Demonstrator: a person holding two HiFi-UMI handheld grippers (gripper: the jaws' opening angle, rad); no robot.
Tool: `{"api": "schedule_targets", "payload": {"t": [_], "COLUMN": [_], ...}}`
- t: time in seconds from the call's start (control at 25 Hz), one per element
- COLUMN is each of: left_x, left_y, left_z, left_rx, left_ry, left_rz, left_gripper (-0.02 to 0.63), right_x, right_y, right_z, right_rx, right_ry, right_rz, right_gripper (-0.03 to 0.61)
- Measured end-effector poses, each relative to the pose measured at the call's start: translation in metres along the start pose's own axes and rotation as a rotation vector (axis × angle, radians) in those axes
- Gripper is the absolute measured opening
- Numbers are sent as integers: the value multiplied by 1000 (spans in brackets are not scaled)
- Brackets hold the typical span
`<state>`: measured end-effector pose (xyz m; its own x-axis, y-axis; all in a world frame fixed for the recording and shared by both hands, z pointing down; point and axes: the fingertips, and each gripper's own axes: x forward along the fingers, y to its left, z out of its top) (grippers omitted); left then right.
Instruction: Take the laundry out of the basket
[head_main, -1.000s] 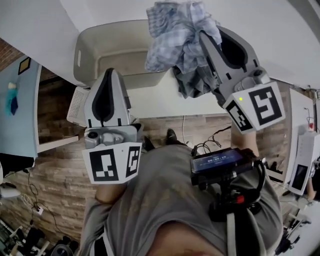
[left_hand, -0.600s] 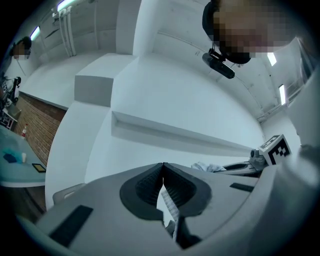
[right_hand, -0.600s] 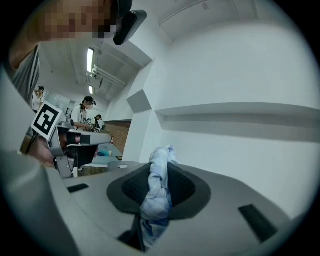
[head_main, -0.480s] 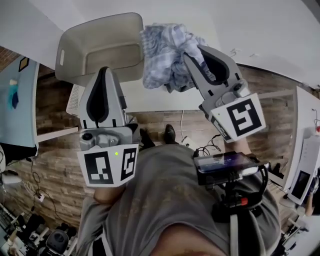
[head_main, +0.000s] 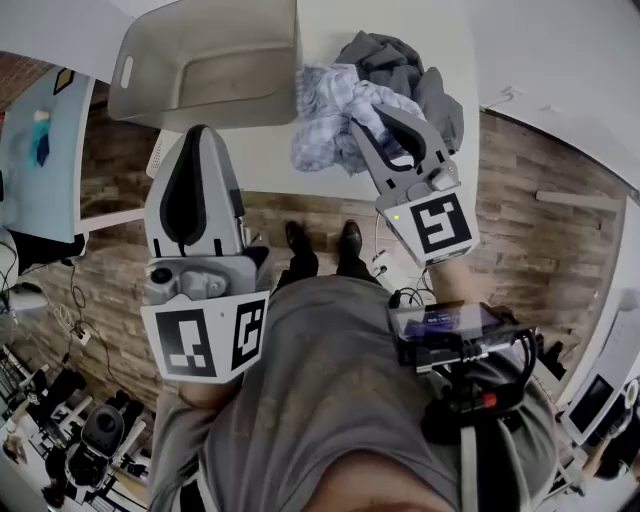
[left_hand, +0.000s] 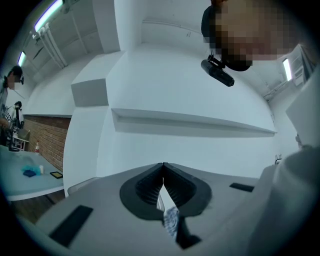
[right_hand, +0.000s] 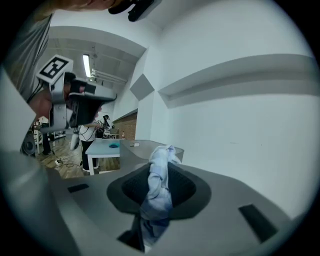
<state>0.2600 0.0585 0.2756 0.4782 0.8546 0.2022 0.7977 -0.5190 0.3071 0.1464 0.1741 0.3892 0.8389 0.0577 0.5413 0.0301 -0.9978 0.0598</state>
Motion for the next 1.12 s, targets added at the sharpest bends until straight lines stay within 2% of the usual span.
{"api": "schedule_targets", "payload": {"t": [0.24, 0.36, 0.48, 0.64, 0.76, 0.84, 1.0, 1.12], "left_x": [11, 9, 8, 14, 12, 11, 12, 12], "left_y": [-6, -1, 8, 14, 7, 8, 13, 10], "left_z": [-15, -10, -10, -25, -19, -14, -12, -12], "left_rx": [20, 17, -27, -58, -48, -50, -81, -94], "left_ry": [28, 23, 27, 36, 18, 0, -35, -49], "left_rz": [25, 34, 27, 20, 15, 13, -5, -23], "left_gripper": [9, 9, 9, 9, 9, 9, 9, 9], "right_x": [47, 59, 72, 89, 77, 70, 52, 36], "right_y": [7, 15, 17, 21, 22, 19, 3, -6], "right_z": [-82, -103, -119, -157, -153, -141, -106, -61], "right_rx": [36, 46, 67, 110, 136, 153, 221, 267], "right_ry": [97, 144, 194, 289, 301, 289, 204, 68], "right_rz": [33, 38, 25, 43, 66, 72, 43, 18], "right_gripper": [104, 110, 123, 181, 258, 285, 298, 283]}}
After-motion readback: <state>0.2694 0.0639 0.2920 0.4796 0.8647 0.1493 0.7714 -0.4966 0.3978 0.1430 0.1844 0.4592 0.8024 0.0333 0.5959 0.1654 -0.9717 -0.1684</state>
